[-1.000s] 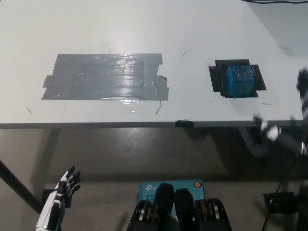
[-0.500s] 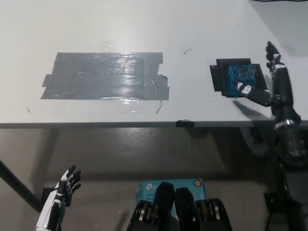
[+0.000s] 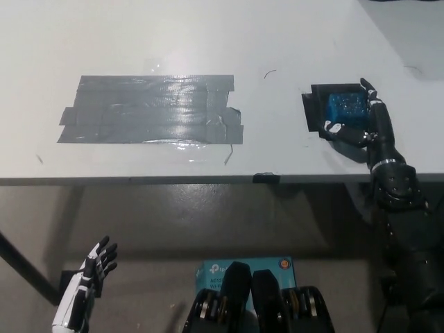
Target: A rubick's cube is kept in the black marked spot on the table and the robot uses its right arm to pick it up and hands it to a person
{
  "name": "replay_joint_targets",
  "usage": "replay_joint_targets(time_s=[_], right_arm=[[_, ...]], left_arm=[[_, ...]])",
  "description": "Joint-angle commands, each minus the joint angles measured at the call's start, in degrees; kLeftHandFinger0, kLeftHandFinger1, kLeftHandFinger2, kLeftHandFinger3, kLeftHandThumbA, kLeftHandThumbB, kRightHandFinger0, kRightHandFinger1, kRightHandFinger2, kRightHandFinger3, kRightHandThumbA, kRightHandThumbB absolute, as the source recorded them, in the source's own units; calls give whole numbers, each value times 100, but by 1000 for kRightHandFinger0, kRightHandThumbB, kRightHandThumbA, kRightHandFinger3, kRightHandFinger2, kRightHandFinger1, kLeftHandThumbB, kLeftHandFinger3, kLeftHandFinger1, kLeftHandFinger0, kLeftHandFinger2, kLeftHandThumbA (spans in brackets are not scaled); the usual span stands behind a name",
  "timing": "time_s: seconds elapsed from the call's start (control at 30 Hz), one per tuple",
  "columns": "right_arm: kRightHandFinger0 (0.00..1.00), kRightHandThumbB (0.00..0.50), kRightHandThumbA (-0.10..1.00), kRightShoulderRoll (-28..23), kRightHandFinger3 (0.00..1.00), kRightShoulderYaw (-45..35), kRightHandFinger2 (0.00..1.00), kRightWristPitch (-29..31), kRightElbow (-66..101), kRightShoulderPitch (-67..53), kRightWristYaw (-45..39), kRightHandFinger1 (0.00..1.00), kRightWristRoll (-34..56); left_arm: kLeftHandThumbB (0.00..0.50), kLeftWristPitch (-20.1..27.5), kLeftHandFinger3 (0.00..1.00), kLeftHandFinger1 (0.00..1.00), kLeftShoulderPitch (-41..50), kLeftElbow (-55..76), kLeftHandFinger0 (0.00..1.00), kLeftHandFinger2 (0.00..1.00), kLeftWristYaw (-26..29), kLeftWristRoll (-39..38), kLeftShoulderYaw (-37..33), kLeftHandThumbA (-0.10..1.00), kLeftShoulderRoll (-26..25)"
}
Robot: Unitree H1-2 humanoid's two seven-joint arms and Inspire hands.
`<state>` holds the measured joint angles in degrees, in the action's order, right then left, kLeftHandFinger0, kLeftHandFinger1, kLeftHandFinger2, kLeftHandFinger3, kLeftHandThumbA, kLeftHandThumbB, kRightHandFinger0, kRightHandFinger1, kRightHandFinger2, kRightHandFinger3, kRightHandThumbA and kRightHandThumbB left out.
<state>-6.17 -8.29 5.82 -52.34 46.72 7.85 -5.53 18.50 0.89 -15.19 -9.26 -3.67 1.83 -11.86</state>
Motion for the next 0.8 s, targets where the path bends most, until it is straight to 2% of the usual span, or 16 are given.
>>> replay_joint_targets(time_s=[0.0, 0.1, 0.17, 0.4, 0.43, 0.5, 0.53, 0.57, 0.6, 0.63, 0.67, 0.73, 0.77], right_arm=[[1000, 471, 922, -70, 1000, 165, 1000, 289, -192, 401, 456, 1000, -171], [1000, 469, 916, -68, 1000, 265, 1000, 243, -263, 439, 598, 1000, -242], [1000, 444, 916, -63, 1000, 292, 1000, 176, -380, 494, 635, 1000, -205], [1000, 436, 917, -90, 1000, 313, 1000, 163, -882, 721, 810, 1000, -166], [1000, 412, 843, -117, 1000, 465, 1000, 87, -1057, 776, 924, 1000, -351], [1000, 374, 580, -154, 1000, 823, 1000, -366, -1320, 887, 1246, 1000, -766], [1000, 327, 344, -174, 1000, 1053, 1000, -498, -1498, 942, 1426, 1000, -961], [1000, 339, 257, -182, 1000, 1145, 1000, -515, -1572, 964, 1493, 1000, -997], [287, 321, -67, -186, 608, 1370, 413, -625, -1759, 999, 1702, 291, -1162], [287, 321, -67, -187, 608, 1471, 413, -667, -1835, 1005, 1797, 291, -1240], [11, 278, -99, -210, 392, 1721, 270, -756, -2005, 995, 1892, 101, -1401], [1, 284, -100, -244, 400, 2020, 354, -653, -2212, 925, 1909, 149, -1498], [76, 284, -100, -246, 394, 2085, 460, -622, -2272, 905, 1922, 259, -1492]], left_arm=[[309, 25, 1000, 1000, -73, 211, 1000, 1000, -79, -47, -11, 1000, -65], [294, 3, 1000, 1000, -91, 235, 1000, 1000, -66, -2, -21, 1000, -73], [293, -9, 1000, 1000, -101, 236, 1000, 1000, -52, 24, -22, 1000, -76], [273, -8, 1000, 1000, -145, 256, 1000, 1000, -44, 6, -13, 1000, -58], [274, 16, 1000, 1000, -150, 240, 1000, 1000, -42, 22, -16, 1000, -63], [279, 59, 1000, 1000, -185, 188, 1000, 1000, -41, 59, -22, 1000, -84], [279, 83, 1000, 1000, -192, 164, 1000, 1000, -35, 65, -19, 1000, -86], [278, 88, 1000, 1000, -193, 159, 1000, 1000, -35, 65, -18, 1000, -86], [281, 32, 1000, 1000, -220, 190, 1000, 1000, -45, 43, -11, 1000, -94], [281, 13, 1000, 1000, -227, 201, 1000, 1000, -49, 31, -8, 1000, -95], [285, -34, 1000, 1000, -237, 236, 1000, 1000, -63, 10, -6, 1000, -101], [274, -51, 1000, 1000, -224, 264, 1000, 1000, -59, 22, -5, 1000, -108], [267, -48, 1000, 1000, -224, 266, 1000, 1000, -56, 22, -4, 1000, -106]])
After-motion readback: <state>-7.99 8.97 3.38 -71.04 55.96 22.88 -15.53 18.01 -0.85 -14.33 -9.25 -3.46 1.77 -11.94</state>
